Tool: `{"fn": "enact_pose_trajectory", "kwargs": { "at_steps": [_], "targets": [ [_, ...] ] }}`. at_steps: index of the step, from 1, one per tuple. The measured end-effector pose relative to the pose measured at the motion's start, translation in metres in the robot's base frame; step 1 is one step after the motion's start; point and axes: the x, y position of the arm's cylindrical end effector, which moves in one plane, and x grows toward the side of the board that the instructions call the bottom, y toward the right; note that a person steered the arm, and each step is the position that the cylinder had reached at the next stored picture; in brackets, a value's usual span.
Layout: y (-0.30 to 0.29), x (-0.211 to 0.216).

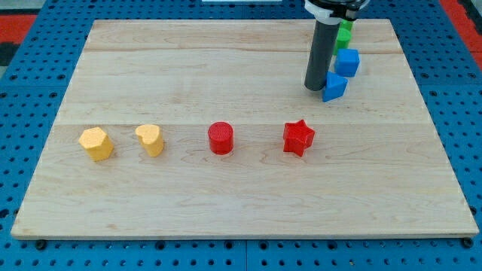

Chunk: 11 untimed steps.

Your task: Push the red star towards the blue triangle

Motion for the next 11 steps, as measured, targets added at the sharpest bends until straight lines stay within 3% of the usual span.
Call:
{"fn": "enact_pose_trajectory", "kwargs": {
  "at_steps": [3,5,6,8,9,11],
  "targets": [
    [0.0,0.013],
    [-0.078,0.094],
    [-0.114,0.098],
    [-0.082,0.139],
    [-0.046,0.13],
    [-0.033,0.116]
  ]
}}
